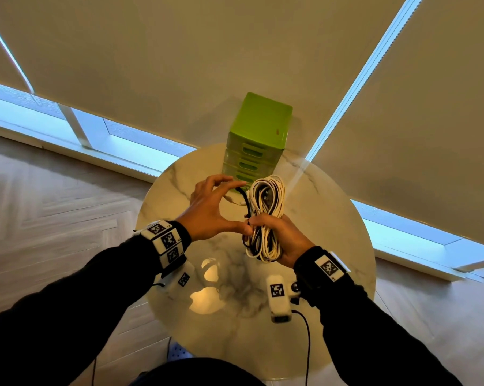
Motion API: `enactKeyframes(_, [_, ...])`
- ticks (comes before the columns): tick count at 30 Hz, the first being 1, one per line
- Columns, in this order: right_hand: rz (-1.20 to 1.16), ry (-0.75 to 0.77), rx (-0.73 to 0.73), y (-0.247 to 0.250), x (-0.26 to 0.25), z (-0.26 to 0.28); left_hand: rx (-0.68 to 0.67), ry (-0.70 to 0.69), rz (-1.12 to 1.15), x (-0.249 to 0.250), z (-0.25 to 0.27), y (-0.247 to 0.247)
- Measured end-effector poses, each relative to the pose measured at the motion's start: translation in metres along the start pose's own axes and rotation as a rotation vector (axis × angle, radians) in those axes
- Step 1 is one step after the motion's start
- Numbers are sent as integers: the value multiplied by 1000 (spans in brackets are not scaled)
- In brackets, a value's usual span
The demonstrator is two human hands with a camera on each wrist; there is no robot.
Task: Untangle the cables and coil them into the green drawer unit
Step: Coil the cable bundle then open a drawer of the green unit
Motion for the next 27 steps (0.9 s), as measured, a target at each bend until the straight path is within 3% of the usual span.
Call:
enactKeyframes(5, [63,73,31,4,-5,-1,-54,-53,103,5,-2,-11])
enactKeyframes(11, [134,195,105,17,-27,2,-47,168,466,-12,-1,-14])
enactKeyframes(15, [154,257,106,26,-34,4,-54,249,473,-26,3,-19])
enactKeyframes(22, [377,273,89,7,-13,1,-39,490,1125,-6,7,-52])
enactKeyframes(27, [515,258,134,5,-9,-5,15,580,1309,6,2,-50])
Point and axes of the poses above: each hand's wrist, its own z-axis away from the middle knuckle, its own y-axis out of the back of the hand, x = y × z, the point moved 9 cm from there along -z, towards the middle knuckle, and after that the axes turned 3 degrees about -x, right-handed, at the moved point
